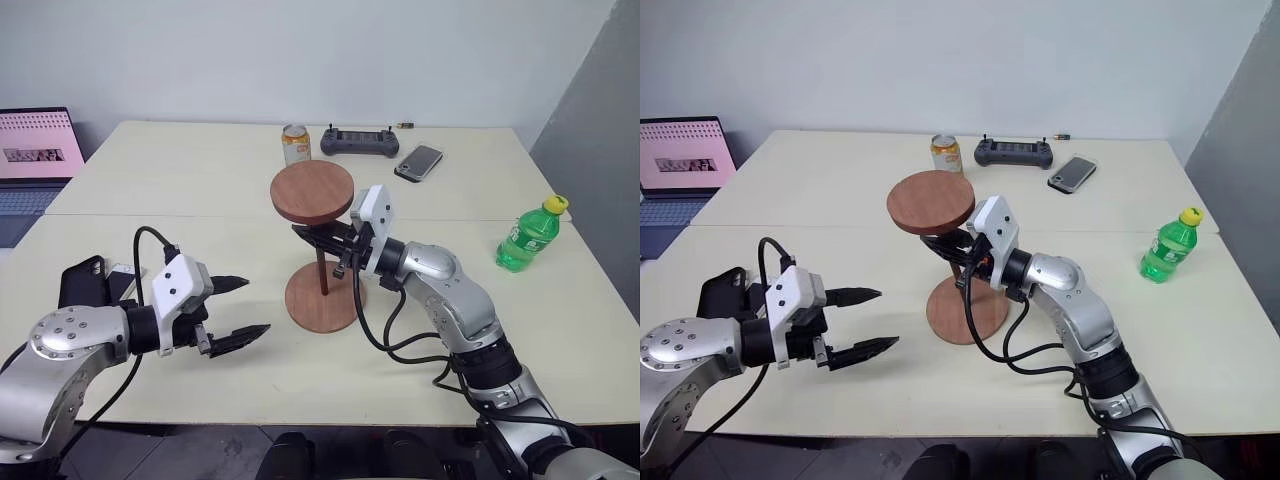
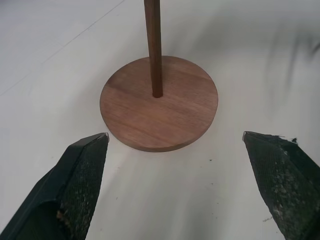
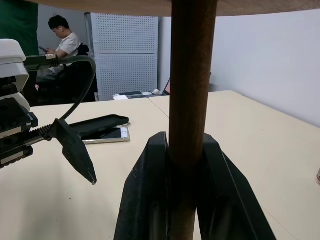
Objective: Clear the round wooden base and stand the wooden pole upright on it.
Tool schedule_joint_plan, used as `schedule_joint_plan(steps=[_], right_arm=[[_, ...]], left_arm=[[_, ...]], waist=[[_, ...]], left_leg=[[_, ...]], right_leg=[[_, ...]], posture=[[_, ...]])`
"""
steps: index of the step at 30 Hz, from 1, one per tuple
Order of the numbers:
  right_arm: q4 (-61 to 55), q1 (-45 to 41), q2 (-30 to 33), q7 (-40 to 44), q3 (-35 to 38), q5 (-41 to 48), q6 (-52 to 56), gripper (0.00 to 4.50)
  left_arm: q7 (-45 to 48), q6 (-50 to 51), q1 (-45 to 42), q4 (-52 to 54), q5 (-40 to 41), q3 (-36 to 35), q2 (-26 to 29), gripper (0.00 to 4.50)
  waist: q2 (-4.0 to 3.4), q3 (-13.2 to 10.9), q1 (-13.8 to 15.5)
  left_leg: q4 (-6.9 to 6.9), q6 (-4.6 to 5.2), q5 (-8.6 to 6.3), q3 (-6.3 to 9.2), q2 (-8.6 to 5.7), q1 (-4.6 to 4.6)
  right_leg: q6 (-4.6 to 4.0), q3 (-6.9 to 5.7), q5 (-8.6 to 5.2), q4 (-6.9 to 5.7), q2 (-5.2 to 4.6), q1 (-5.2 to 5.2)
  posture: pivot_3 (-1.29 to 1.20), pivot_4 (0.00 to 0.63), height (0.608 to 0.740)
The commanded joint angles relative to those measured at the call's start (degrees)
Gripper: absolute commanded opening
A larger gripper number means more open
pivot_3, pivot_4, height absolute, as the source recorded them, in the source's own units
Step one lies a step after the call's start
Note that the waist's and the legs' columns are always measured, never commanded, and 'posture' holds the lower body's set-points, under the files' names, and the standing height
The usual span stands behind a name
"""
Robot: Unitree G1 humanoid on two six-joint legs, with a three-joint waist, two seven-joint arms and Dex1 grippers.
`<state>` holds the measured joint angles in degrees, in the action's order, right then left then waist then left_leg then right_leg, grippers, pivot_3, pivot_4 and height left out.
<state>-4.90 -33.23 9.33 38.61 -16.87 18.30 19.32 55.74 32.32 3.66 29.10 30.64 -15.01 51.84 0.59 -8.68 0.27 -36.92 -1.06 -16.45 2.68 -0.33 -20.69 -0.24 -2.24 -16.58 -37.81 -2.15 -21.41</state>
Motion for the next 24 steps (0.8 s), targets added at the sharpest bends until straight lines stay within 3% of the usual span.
schedule_joint_plan(steps=[1, 24], right_arm=[[5.6, 3.5, 2.1, -0.3, -1.9, -3.3, 4.3, 0.26], [5.0, 3.7, 2.4, 0.0, -1.9, -2.6, 5.9, 0.26]], left_arm=[[0.0, -0.4, -0.7, 1.5, 0.2, -0.1, 0.6, 4.50], [-0.9, 1.3, -1.6, 1.6, 0.1, 0.9, 0.8, 4.50]], waist=[[0.00, 0.0, 0.0], [-0.05, -0.1, 0.0]], left_leg=[[0.00, 0.00, 0.00, 0.00, 0.00, 0.00], [0.07, 0.00, 0.00, 0.02, 0.00, -0.04]], right_leg=[[0.00, 0.00, 0.00, 0.01, 0.00, 0.00], [0.00, -0.02, -0.01, 0.12, -0.02, -0.01]], posture=[[0.00, 0.150, 0.740], [0.00, 0.150, 0.740]])
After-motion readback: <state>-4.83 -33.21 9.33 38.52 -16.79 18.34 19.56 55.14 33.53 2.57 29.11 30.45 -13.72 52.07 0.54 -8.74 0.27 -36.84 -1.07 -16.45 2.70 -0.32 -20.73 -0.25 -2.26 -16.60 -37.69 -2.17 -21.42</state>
